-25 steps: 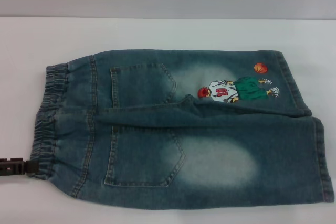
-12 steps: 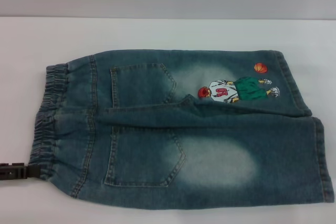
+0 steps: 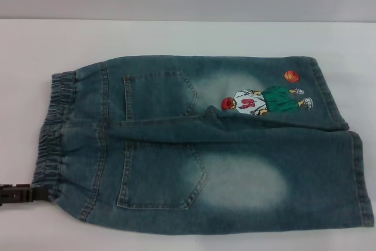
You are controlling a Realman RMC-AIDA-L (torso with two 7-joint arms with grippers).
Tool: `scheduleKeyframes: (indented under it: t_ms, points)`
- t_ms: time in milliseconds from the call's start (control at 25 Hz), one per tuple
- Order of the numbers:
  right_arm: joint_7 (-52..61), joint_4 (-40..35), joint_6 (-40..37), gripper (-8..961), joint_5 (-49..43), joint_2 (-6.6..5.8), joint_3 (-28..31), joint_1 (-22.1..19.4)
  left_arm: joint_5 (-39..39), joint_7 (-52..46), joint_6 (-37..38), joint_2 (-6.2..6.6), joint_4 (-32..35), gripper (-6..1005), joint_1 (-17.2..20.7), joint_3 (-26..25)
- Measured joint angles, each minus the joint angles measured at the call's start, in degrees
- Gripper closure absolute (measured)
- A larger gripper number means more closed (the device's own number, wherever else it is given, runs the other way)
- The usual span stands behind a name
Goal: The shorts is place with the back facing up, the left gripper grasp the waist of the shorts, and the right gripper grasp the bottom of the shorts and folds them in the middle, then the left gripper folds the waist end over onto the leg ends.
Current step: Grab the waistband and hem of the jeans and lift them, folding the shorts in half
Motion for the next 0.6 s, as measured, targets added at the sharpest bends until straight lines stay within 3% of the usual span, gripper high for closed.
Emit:
scheduleKeyframes:
  t_ms: [600]
  points:
    - [0.0, 0.14, -0.02, 362, 0.0, 0.0, 0.21, -0.01, -0.05, 0.43, 0.44, -0.41, 0.0, 196, -1.2, -0.53]
